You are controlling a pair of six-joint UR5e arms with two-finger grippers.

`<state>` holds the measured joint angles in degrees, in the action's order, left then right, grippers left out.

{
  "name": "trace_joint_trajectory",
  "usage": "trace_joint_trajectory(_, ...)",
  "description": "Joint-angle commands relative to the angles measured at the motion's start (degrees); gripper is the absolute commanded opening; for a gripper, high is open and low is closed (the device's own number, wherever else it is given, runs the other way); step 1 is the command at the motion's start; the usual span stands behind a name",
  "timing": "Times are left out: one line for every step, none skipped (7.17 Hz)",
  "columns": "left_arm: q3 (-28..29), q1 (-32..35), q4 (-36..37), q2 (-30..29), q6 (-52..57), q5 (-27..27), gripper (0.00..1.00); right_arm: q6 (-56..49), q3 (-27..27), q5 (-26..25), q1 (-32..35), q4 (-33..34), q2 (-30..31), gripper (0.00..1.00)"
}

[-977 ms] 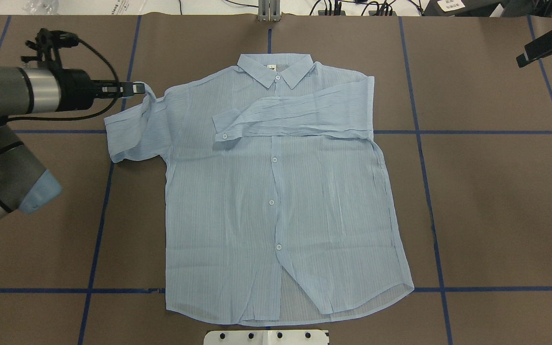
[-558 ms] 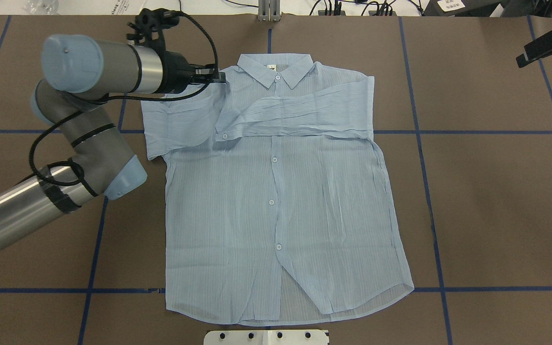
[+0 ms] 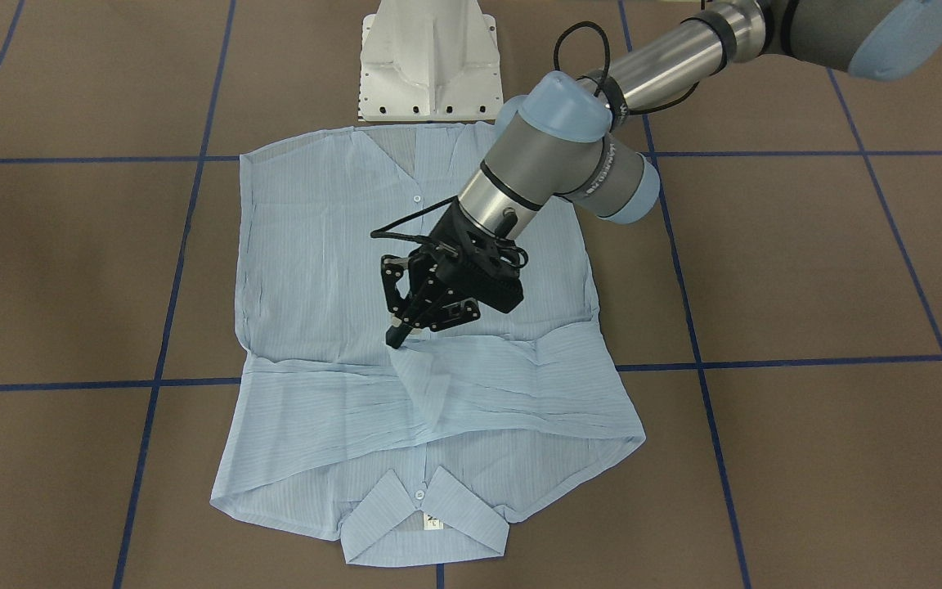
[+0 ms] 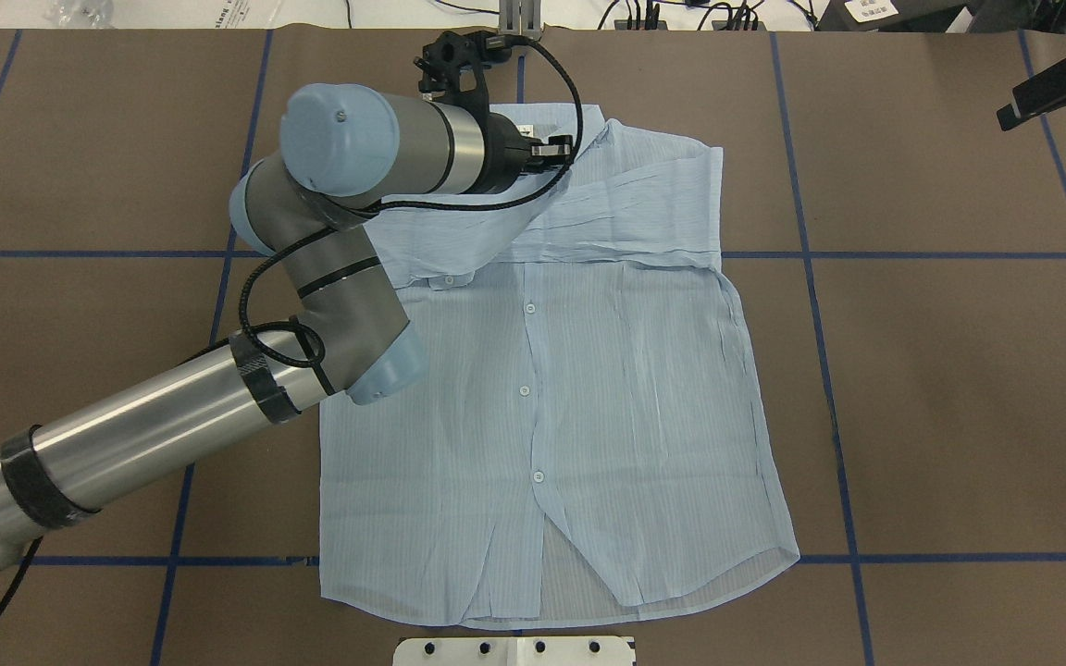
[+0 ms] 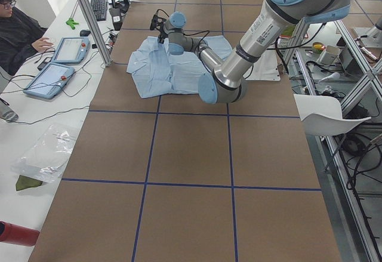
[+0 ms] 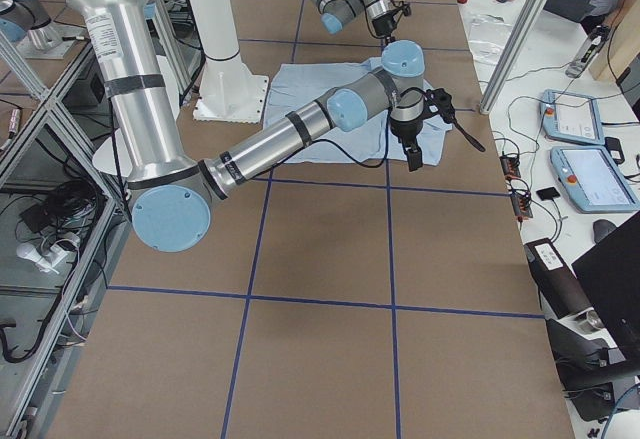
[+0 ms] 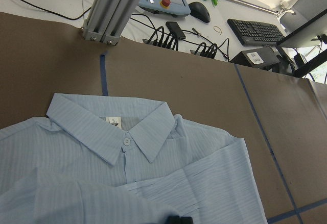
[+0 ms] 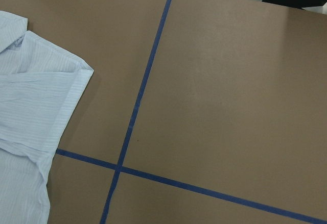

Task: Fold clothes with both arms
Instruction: 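Carry the sleeve across the shirt below the collar with the left gripper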

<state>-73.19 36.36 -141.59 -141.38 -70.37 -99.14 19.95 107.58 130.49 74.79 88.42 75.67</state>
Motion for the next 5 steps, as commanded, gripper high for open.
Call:
trace_joint_trajectory(3.1,-5.0,0.0,-2.9,0.9,5.5,0.0,0.0,-0.1,-0.1,0.0,0.0,0.0,1.0)
trace_joint_trajectory(4.8,-7.7,-0.1,-3.0,3.8,9.4,0.0,0.0,-0.1,-0.1,0.0,0.1,0.0,1.0)
trace_joint_trajectory(6.2,-9.8,-0.1,-2.9,6.5,12.3,0.0,0.0,-0.2,-0.1,-0.1,0.1,0.0,1.0)
trace_joint_trajectory(6.6,-10.3,-0.1,-3.1,6.6,12.9,0.42,0.0,-0.2,-0.1,-0.1,0.1,0.0,1.0)
trace_joint_trajectory(6.5,-11.3,-0.3,-3.6,5.8,13.3,0.99,0.0,-0.1,-0.1,-0.1,0.1,0.0,1.0)
